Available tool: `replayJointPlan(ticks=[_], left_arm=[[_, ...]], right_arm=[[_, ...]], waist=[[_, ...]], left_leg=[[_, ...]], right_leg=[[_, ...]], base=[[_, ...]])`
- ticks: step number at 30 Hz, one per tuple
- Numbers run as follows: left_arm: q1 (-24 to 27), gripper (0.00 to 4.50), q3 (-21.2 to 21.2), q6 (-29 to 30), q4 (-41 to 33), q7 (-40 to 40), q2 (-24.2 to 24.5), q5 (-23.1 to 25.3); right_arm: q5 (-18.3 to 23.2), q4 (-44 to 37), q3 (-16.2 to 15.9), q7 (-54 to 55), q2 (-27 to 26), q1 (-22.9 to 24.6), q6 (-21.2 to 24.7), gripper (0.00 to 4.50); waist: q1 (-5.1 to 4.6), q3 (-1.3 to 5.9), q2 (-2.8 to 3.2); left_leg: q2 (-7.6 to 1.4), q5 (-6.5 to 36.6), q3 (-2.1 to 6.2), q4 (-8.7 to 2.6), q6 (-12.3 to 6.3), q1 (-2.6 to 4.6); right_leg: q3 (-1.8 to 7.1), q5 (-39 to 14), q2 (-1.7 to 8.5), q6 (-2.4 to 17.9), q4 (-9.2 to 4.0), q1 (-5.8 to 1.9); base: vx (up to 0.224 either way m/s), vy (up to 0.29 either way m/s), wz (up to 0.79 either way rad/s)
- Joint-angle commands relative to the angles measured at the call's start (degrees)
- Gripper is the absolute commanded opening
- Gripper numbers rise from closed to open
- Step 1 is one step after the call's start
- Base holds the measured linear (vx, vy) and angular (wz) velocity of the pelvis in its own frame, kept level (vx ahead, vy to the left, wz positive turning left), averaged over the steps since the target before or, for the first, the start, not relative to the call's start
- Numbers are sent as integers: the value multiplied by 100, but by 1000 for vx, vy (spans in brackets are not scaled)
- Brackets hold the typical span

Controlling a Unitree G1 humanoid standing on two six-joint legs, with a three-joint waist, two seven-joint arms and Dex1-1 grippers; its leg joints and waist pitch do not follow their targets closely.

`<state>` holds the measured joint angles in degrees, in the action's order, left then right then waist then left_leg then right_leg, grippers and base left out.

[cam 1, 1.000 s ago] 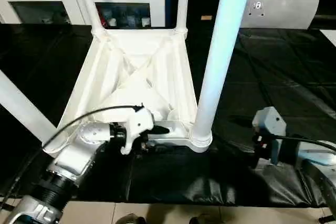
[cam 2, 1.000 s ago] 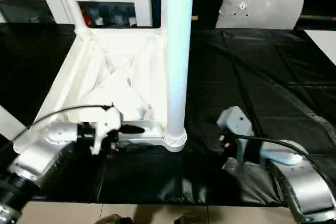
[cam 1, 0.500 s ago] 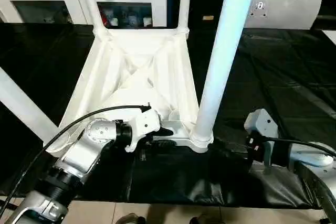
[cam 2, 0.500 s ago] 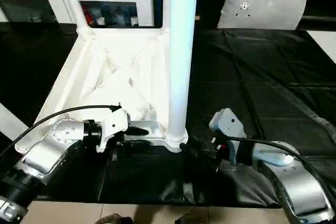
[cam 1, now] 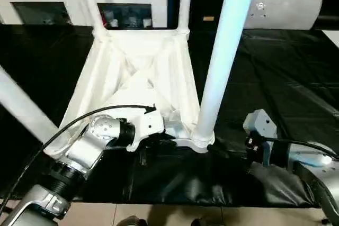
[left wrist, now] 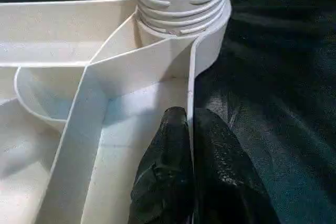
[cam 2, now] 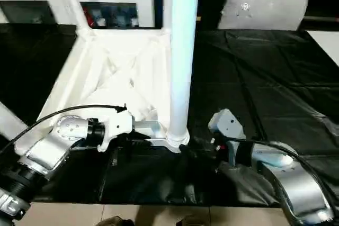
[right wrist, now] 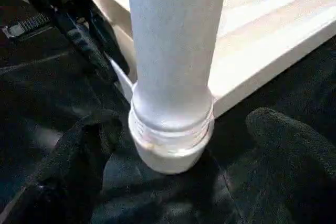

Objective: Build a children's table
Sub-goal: Rotate leg to tighten

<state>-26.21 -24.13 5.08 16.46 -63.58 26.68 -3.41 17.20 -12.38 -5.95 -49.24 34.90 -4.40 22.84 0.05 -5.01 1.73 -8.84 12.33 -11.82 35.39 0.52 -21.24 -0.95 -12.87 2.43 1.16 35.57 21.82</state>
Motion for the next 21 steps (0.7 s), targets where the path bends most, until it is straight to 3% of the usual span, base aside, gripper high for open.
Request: replayJointPlan(ticks=[1, 3, 4, 5, 8, 10, 11, 15, 21], left_arm=[[68, 5, -113, -27, 179, -117, 6, 31], [39, 5, -92, -144, 193, -483, -32, -196], [9, 5, -108, -204, 203, -758, -38, -311], [-11, 1, -131, -216, 211, -864, -28, -329], [-71, 1, -201, -297, 271, -1042, 14, -268], [-159, 0, -255, -400, 366, -1188, 59, -204], [-195, 0, -270, -430, 400, -1235, 74, -190], [-345, 0, -290, -539, 549, -1403, 94, -128], [-448, 0, -272, -595, 647, -1414, 80, -96]], right_arm=[[21, 98, -25, -107, -12, -120, -121, 450], [130, 501, -99, -599, -18, -393, -365, 450], [212, 822, -160, -1007, -15, -606, -527, 450], [246, 958, -188, -1187, -11, -700, -581, 432], [324, 1203, -252, -1546, 18, -880, -607, 432], [390, 1474, -364, -1967, 78, -1103, -597, 403], [420, 1568, -400, -2121, 94, -1189, -581, 394], [543, 2084, -454, -2672, 8, -1594, -576, 361], [450, 2378, -558, -2884, -66, -1800, -737, 311]], waist=[[18, 272, -98], [22, 281, -147], [29, 282, -121], [27, 274, -141], [61, 294, -158], [77, 301, -194], [82, 313, -173], [108, 312, -169], [171, 296, -182]], left_leg=[[-494, 1191, 306, -526, -159, 99], [-484, 1068, 281, -503, -253, 98], [-479, 935, 284, -494, -326, 72], [-474, 844, 270, -479, -406, 67], [-483, 581, 251, -473, -553, 79], [-467, 374, 241, -458, -715, 55], [-458, 334, 244, -448, -764, 53], [-498, 233, 235, -447, -816, 66], [-511, 323, 222, -462, -674, 92]], right_leg=[[313, -1566, 623, 1168, -556, -113], [309, -1270, 633, 1278, -527, -127], [312, -1153, 655, 1340, -522, -155], [315, -1030, 655, 1393, -517, -158], [300, -675, 637, 1431, -477, -176], [285, -396, 627, 1456, -449, -200], [263, -369, 620, 1495, -429, -209], [246, -191, 620, 1577, -397, -201], [253, -381, 635, 1622, -413, -190]], base=[[0, 0, 0], [0, 0, 0], [0, 0, 0], [0, 0, 0], [0, 0, 0], [0, 0, 0], [0, 0, 0], [0, 0, 0], [0, 0, 0]])
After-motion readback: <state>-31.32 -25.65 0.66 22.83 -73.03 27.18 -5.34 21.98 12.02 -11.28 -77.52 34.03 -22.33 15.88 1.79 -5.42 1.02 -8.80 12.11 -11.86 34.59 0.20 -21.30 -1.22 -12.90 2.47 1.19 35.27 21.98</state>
